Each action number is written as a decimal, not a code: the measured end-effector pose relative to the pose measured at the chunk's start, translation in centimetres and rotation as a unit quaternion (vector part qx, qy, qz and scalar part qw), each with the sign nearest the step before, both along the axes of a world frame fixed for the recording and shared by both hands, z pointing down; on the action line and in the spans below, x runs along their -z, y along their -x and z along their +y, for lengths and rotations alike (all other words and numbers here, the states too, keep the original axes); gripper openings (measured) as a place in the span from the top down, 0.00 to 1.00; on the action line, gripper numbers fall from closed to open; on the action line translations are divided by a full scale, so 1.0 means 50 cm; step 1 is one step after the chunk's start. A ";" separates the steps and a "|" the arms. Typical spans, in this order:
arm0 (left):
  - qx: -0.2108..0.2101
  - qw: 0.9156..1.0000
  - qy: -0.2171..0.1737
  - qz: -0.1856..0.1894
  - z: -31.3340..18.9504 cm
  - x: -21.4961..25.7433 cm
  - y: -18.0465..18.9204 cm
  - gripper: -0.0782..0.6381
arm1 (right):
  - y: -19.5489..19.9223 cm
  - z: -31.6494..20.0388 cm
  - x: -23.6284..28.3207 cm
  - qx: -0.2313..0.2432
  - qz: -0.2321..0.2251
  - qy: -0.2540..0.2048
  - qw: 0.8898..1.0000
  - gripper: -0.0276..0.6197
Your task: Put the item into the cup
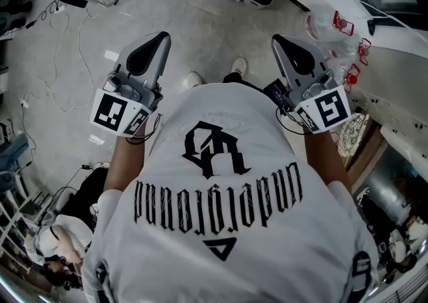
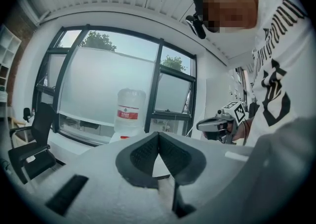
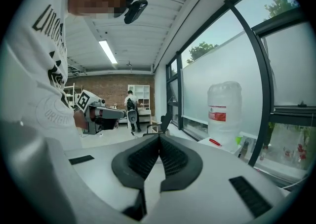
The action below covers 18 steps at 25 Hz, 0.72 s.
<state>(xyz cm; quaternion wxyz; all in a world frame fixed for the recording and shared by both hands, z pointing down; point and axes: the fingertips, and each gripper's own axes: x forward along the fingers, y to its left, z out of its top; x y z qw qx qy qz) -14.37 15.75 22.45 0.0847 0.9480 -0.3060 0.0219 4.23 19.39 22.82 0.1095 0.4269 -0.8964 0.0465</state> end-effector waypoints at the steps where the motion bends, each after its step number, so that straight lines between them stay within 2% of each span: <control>1: -0.003 1.000 -0.001 0.001 0.004 0.002 0.014 0.87 | 0.016 0.005 0.002 -0.002 -0.001 -0.002 1.000 0.93; 11: -0.044 0.999 0.004 0.002 0.041 -0.022 0.115 0.87 | 0.140 0.058 -0.013 -0.031 -0.008 -0.005 0.999 0.93; 18: -0.063 0.998 0.009 0.007 0.053 -0.031 0.133 0.87 | 0.164 0.081 -0.015 -0.048 -0.007 -0.005 0.999 0.93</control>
